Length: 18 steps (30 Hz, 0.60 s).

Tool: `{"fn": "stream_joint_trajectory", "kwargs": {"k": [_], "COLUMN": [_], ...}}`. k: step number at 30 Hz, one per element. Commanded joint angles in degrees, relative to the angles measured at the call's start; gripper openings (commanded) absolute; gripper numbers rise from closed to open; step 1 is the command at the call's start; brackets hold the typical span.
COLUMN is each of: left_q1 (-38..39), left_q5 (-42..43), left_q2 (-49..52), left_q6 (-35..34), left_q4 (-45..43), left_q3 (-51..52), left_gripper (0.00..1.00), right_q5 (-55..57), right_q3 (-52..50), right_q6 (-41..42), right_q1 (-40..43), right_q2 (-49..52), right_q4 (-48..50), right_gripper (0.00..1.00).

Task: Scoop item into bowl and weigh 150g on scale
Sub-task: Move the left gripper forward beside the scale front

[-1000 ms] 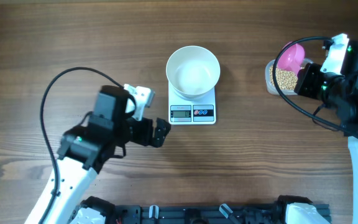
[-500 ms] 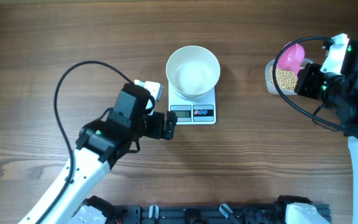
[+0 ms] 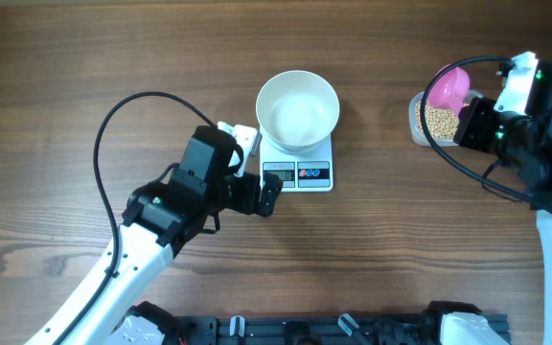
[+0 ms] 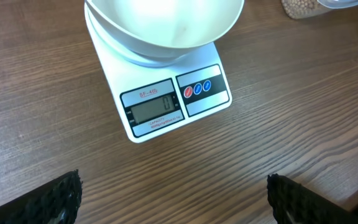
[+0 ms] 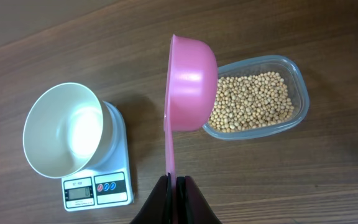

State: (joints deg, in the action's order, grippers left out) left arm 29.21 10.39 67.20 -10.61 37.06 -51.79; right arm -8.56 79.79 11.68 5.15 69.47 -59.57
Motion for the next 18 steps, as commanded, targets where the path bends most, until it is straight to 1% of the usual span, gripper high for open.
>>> {"fn": "stream_joint_trajectory", "kwargs": {"k": [1,8,18], "left_q1": [0.31,0.28,0.24], "left_q5": [-0.22,0.61,1.75], "left_q2": [0.09,0.09,0.09], "left_q6": [1.36,1.16,1.16], "left_q4": [-0.85,-3.82,-4.13], "left_q3": [0.07,0.07,0.07], "left_gripper": [1.0,1.0,1.0], "right_q5": [-0.94,-0.94,-0.92], "right_q3": [1.49,1.49,1.49], "right_q6": [0.33,0.35,0.31], "right_q1": [0.24,0.24,0.24], "right_q2": [-0.2,-0.2,-0.2], "right_q4": [-0.07,-0.07,-0.07], "right_gripper": [0.04,0.04,0.04]}}
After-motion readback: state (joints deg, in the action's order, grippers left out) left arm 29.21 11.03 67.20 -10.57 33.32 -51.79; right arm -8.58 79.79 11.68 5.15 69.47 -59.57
